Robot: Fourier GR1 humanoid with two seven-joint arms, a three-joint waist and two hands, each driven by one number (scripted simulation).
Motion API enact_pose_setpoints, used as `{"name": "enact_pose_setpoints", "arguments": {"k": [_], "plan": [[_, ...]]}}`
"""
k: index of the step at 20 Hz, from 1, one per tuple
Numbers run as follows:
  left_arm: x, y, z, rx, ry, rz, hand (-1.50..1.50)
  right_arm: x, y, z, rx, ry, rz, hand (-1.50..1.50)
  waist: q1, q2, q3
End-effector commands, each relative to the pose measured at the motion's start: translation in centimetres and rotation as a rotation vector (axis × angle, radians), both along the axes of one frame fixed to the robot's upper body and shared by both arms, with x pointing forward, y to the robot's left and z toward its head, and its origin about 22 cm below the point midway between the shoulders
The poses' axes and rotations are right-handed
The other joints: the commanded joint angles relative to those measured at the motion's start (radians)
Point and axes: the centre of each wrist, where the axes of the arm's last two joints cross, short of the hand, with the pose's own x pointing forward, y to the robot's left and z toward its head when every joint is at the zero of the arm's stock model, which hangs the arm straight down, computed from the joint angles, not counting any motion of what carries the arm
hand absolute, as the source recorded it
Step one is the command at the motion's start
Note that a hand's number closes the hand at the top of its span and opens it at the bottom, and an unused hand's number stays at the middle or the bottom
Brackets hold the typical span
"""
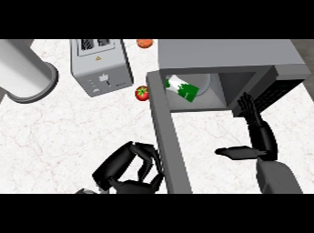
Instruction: Pick up the milk, place it into the microwave and close the microwave
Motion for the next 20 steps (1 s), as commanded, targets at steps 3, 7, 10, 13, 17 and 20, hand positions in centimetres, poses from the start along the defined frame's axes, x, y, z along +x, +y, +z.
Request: {"name": "enact_pose_setpoints", "arguments": {"k": [3, 7, 10, 13, 17, 20], "plan": [[-0.8, -4.3, -2.0, 0.017, 0.042, -0.117, 1.50, -3.2, -3.6, 4.5, 0.025, -0.035, -0.004, -1.50, -0.003, 0.002, 0.000], [-1.2, -7.5, -3.7, 0.084, 0.010, -0.167, 1.50, -5.6, -3.3, 6.1, 0.008, -0.048, -0.043, -1.50, -0.006, 0.007, 0.000], [-1.4, -9.7, -3.8, 0.117, -0.028, -0.131, 1.50, -6.5, -4.9, 8.1, 0.025, -0.077, -0.009, -1.50, -0.014, 0.010, 0.000], [-2.2, -11.3, -3.7, 0.092, -0.015, -0.097, 1.50, -7.3, -5.1, 8.9, 0.085, -0.088, 0.017, -1.50, -0.020, 0.013, 0.000], [-1.5, -12.1, -3.0, 0.045, -0.033, 0.023, 1.50, -8.1, -6.3, 11.3, 0.098, -0.099, 0.075, -1.50, -0.040, 0.014, -0.001], [-0.1, -12.6, -1.8, -0.008, -0.037, 0.092, 1.50, -7.1, -5.3, 11.9, 0.093, -0.104, 0.116, -1.50, -0.063, 0.022, -0.002]]}}
